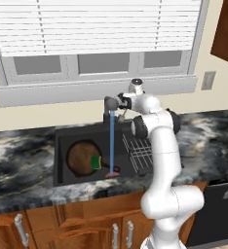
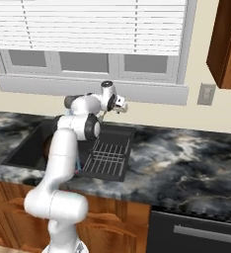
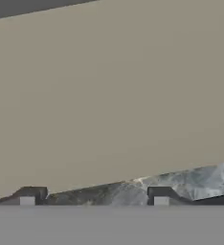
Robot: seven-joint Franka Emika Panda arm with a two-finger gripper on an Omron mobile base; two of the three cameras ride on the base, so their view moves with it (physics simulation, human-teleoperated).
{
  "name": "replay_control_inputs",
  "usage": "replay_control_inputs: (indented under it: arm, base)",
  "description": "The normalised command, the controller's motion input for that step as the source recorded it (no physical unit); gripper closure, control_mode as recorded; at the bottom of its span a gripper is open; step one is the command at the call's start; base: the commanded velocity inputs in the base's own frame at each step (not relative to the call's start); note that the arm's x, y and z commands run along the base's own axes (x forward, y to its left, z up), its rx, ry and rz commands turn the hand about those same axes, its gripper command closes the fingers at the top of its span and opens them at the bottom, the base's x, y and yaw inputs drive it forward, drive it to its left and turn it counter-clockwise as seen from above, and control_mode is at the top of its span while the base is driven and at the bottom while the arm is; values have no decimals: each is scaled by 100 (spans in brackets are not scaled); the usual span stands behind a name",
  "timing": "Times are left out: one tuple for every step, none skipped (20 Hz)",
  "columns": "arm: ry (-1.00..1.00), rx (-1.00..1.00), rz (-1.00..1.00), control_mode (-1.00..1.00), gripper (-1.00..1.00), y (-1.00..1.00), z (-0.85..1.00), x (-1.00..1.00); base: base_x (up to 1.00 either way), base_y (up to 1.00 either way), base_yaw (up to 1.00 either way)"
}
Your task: Pick the pan and sponge and place them into the sink. Then turn on the water.
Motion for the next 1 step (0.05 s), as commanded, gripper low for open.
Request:
replay_control_inputs:
  arm:
    - [0, 0, 0, -100, -100, 0, 0, 0]
  base:
    - [0, 0, 0]
